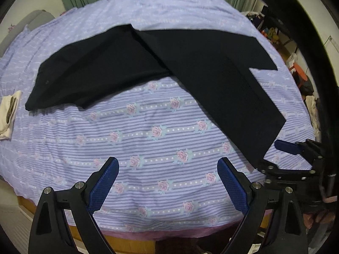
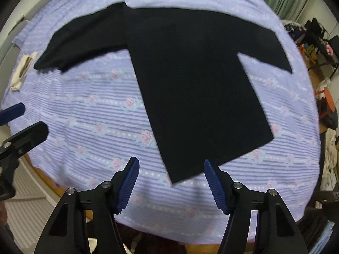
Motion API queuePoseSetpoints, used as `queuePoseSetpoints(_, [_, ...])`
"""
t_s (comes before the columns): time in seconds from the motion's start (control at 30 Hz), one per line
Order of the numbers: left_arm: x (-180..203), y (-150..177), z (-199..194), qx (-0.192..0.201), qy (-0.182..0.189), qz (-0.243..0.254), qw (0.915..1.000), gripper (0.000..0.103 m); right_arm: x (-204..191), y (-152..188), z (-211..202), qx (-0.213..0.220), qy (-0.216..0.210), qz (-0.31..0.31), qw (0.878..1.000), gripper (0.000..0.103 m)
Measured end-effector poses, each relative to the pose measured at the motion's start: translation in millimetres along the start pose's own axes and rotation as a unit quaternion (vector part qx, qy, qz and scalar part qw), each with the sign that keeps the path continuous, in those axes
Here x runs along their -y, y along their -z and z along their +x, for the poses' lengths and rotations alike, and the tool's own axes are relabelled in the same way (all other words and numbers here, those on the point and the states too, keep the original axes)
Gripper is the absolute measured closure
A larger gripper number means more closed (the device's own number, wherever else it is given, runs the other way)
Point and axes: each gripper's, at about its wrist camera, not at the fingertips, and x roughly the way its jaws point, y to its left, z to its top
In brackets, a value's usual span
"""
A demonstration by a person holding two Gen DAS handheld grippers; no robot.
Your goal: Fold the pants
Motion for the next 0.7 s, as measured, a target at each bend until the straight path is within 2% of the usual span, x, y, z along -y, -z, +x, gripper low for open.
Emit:
queuePoseSetpoints(0.17, [-2.7, -5.1, 16.0, -0.02, -0.001, 0.002, 0.9998, 0.008, -8.0, -7.7, 48.1, -0.052, 0.038, -0.024, 0.998, 0.052])
queuePoseSetpoints(0.23, [-4.3, -9.0, 20.5, -0.023, -0.002, 0.002, 0.9997, 0.008, -8.8, -11.1, 57.4, -0.058, 0.056, -0.031, 0.996, 0.066])
queuePoseSetpoints(0.27, [-5.0, -10.8, 22.3, -0.024, -0.003, 0.002, 0.9997, 0.008, -7.8, -13.4, 59.2, -0.061, 0.059, -0.033, 0.996, 0.078])
queuePoseSetpoints(0.3, [-6.0, -13.5, 23.6, -0.025, -0.003, 0.0, 0.9997, 0.008, -5.6, -16.4, 58.8, -0.062, 0.055, -0.03, 0.996, 0.094])
queuePoseSetpoints(0.33, [-7.5, -18.0, 24.4, -0.024, 0.0, -0.003, 0.9997, 0.008, -1.9, -20.4, 54.3, -0.06, 0.049, -0.022, 0.997, 0.098])
queuePoseSetpoints(0.4, [-8.4, -27.3, 23.8, -0.017, 0.004, -0.008, 0.9998, 0.008, 6.1, -28.2, 36.2, -0.035, 0.047, -0.006, 0.998, 0.098])
queuePoseSetpoints(0.5, [-11.3, -41.2, 20.1, -0.003, 0.005, -0.011, 0.9999, 0.008, 26.2, -46.4, -10.6, 0.034, 0.072, 0.014, 0.997, 0.099])
queuePoseSetpoints(0.57, [-11.9, -55.3, 15.9, 0.013, 0.008, -0.013, 0.9998, 0.008, 47.1, -66.7, -42.5, 0.082, 0.095, 0.029, 0.992, 0.099])
queuePoseSetpoints(0.7, [-9.0, -89.3, 11.2, 0.042, 0.016, -0.015, 0.9989, 0.008, 91.3, -118.4, -82.9, 0.149, 0.135, 0.056, 0.978, 0.099])
